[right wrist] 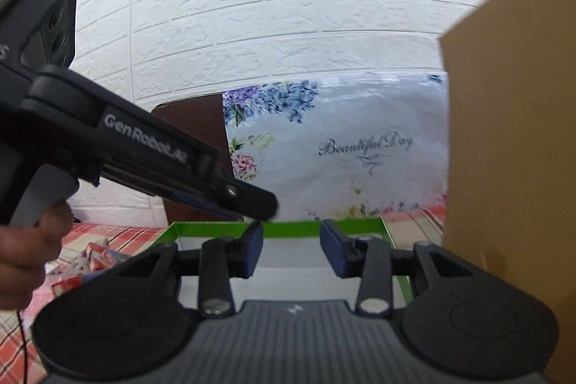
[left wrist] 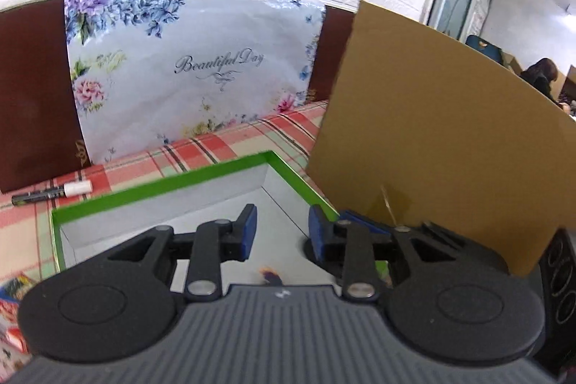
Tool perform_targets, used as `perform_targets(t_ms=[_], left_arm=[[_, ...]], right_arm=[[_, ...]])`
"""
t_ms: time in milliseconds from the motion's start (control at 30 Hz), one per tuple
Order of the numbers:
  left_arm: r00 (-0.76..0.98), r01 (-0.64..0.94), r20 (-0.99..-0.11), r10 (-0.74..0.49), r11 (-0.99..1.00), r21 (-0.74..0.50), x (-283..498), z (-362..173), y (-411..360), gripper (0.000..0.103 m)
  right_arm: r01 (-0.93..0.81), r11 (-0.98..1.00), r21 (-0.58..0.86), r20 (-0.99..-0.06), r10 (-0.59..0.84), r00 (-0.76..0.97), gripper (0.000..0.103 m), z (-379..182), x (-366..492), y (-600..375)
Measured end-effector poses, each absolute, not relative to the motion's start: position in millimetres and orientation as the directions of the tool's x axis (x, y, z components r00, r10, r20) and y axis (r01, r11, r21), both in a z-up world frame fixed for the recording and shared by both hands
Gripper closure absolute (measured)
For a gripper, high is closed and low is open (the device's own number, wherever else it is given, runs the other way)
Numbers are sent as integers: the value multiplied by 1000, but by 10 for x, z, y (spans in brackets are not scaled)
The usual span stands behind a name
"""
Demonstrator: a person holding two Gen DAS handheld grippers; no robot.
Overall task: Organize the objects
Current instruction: 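Carry the keychain into the green box and open both tools, then withdraw both tools from the green box back over the table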
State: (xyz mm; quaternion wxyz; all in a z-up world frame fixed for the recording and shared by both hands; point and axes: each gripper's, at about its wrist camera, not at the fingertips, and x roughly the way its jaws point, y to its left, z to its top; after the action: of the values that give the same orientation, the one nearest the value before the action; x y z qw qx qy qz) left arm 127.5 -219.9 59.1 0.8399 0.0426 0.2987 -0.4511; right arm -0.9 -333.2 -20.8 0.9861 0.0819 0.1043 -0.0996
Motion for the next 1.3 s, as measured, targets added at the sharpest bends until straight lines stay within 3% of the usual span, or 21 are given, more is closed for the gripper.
perform_targets(t_ms=[133,200,300,433,467,500,533,567,733,833,967,1033,1300], left_arm=[[370,790,-556,-745,567,-235,1135,479,-2082,68],[365,784,-574,-733,574,-235,1110,405,-2076,68],[398,759,-617,-679,621,-194,1049,300,-2066,64],[445,721,-647,-620,676,-152,935,239,-1972,59],[458,710,-650,-606,690,-143,915,233,-1933,57],[468,700,-654,-595,701,-136,893,238,-1896,57],[475,692,-653,-590,709,-136,875,245,-1846,56],[479,687,-649,-591,713,-142,853,254,-1790,54],[499,663,-635,-590,732,-160,789,299,-1624,50],[505,656,-633,-587,738,-161,726,343,-1580,51],[571,640,-613,-546,763,-83,586,397,-1424,46],[597,620,-611,-519,782,-59,550,410,-1341,46],[693,517,-608,-388,855,43,338,405,-964,45]], right_arm=[[204,964,169,-235,-161,958,59,-382,-490,-3267],[208,960,189,-294,-147,945,58,-454,-477,-3249],[217,950,225,-380,-120,917,58,-604,-451,-3239],[209,953,217,-387,-113,915,59,-622,-507,-3145],[216,956,197,-413,-119,903,61,-662,-516,-3108],[215,955,204,-443,-105,891,85,-678,-461,-3124],[208,951,229,-453,-85,887,99,-681,-452,-3141],[213,948,235,-444,-90,891,99,-665,-477,-3132],[227,970,90,-330,-186,926,99,-329,-206,-3071],[288,958,5,-313,-272,910,96,-205,160,-3159],[260,959,110,-262,-224,939,91,-36,52,-3142],[237,966,105,-252,-205,946,79,-32,-74,-2997],[114,984,134,-281,-73,957,74,-72,-476,-2316]])
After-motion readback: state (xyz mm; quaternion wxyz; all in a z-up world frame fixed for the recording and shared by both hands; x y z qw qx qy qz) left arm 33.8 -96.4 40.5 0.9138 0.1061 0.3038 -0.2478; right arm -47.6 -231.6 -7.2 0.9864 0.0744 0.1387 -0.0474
